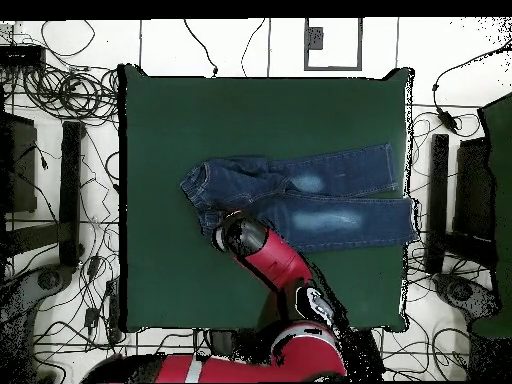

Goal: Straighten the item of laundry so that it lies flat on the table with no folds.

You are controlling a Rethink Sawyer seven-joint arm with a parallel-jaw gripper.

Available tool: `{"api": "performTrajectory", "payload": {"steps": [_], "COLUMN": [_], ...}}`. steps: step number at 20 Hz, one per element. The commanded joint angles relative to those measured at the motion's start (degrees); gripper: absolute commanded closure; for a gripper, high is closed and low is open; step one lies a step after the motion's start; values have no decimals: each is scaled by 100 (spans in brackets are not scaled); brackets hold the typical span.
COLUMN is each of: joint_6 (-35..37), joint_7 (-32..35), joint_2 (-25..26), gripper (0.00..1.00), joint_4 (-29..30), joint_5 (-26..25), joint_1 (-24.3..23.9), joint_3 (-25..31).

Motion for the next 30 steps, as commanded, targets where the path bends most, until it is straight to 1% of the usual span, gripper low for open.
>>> {"api": "performTrajectory", "payload": {"steps": [1,4,7,13,15,22,24,27,28,30], "joint_6": [1402,1706,1872,1987,1959,1745,1537,1121,1030,675], "joint_7": [1457,1677,1840,1711,1630,1656,1518,1265,1289,1598], "joint_2": [278,67,-172,-300,-278,-188,-71,-82,-73,-10], "gripper": [100,100,100,100,100,100,100,100,0,0], "joint_4": [903,917,1045,1218,1238,1208,1126,1154,1117,994], "joint_5": [309,158,120,154,191,362,339,339,308,337], "joint_1": [344,639,845,909,889,950,912,836,887,1138], "joint_3": [898,564,370,248,254,336,351,482,432,163]}}
